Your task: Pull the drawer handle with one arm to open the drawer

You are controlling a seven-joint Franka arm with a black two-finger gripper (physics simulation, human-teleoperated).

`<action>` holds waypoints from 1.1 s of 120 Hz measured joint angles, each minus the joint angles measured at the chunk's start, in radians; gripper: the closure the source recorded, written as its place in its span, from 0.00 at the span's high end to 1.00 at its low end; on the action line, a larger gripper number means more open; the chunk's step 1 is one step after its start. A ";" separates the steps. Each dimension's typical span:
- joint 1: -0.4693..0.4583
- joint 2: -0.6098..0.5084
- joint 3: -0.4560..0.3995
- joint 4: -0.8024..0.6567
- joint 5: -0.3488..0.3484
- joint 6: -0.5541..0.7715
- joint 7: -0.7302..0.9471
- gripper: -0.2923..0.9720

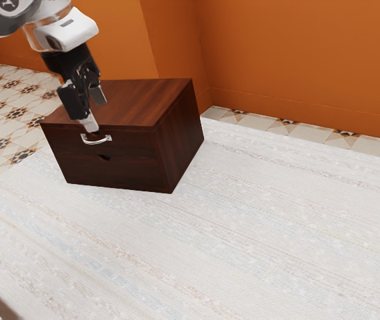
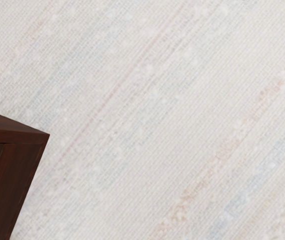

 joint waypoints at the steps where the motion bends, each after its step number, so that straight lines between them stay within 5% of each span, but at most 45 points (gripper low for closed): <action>1: -0.001 0.000 0.000 0.000 0.000 0.000 -0.003 0.77; 40: 0.003 0.037 0.012 -0.031 0.005 -0.008 -0.093 0.77; 61: 0.023 -0.134 0.016 -0.221 0.024 -0.006 -0.079 0.77; 108: 0.088 -0.170 0.068 -0.416 0.127 0.211 0.175 0.77; 132: 0.128 -0.136 0.072 -0.417 0.098 0.320 0.349 0.77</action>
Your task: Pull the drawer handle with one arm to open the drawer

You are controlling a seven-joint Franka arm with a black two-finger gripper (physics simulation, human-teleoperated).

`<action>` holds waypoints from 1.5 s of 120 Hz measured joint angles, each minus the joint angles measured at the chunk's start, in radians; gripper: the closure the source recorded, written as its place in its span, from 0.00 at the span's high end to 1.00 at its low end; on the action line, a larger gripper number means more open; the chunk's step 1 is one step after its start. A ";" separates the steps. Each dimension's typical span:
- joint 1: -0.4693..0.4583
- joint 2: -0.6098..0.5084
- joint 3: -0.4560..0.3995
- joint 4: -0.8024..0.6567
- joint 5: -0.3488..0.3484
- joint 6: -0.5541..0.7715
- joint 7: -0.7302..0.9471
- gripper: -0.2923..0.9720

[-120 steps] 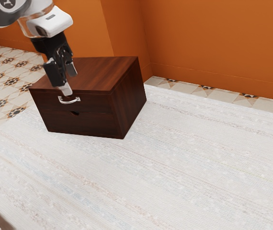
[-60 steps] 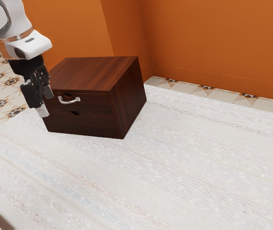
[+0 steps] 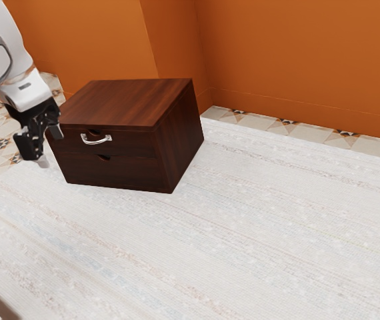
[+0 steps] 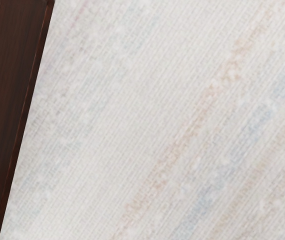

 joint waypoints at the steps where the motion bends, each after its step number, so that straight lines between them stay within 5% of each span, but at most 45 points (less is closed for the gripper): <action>1: 0.000 0.002 0.001 0.000 -0.008 0.006 0.008 0.77; 21: 0.013 0.050 0.003 -0.001 -0.125 0.120 0.175 0.71; 43: 0.024 0.095 0.004 0.002 -0.184 0.225 0.329 0.50; 66: 0.041 0.134 0.004 0.005 -0.285 0.316 0.487 0.40; 180: 0.124 0.249 0.004 0.019 -0.319 0.464 0.833 0.36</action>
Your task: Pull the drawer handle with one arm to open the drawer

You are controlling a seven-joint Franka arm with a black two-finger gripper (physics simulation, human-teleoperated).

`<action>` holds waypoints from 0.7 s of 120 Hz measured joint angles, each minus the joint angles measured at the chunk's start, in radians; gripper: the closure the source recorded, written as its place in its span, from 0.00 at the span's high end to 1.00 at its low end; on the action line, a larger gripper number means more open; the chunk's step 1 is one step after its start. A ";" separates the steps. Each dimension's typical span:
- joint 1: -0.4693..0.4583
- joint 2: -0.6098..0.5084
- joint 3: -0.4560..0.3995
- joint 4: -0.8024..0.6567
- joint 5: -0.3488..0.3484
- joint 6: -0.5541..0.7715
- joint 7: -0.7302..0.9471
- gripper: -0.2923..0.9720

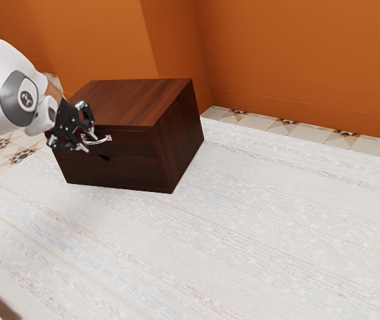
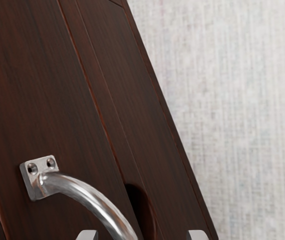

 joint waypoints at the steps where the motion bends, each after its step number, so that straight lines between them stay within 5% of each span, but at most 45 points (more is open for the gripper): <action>1: 0.000 0.001 0.000 0.000 -0.001 0.000 0.001 0.36; 40: 0.000 -0.098 0.000 -0.148 -0.016 0.053 0.027 0.20; 84: 0.014 -0.284 0.002 -0.368 -0.015 0.110 0.057 0.15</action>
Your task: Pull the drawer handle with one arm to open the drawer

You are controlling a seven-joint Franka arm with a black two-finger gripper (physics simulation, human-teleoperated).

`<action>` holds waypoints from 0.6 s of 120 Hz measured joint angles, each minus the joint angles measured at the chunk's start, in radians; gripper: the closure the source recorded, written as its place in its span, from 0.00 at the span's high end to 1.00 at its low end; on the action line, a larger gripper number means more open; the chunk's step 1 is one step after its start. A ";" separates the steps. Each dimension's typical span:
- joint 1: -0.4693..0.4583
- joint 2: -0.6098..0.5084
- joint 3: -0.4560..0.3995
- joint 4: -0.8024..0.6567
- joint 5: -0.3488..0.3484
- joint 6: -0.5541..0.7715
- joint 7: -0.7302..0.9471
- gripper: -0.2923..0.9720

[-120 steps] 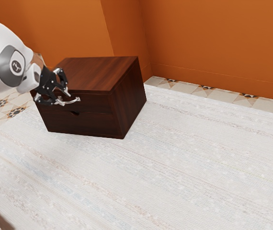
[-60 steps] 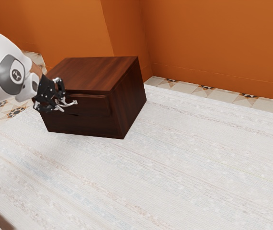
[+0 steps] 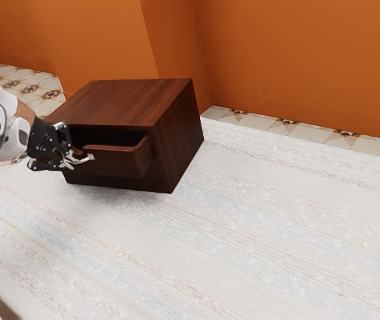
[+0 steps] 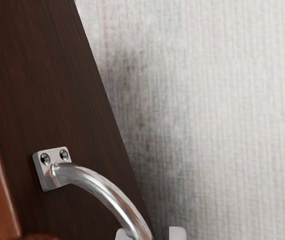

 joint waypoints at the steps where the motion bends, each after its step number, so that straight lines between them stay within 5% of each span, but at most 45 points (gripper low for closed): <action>1: 0.002 -0.004 0.001 -0.005 0.000 0.001 0.001 0.15; 72: -0.061 -0.207 0.077 -0.218 0.022 0.030 0.044 0.15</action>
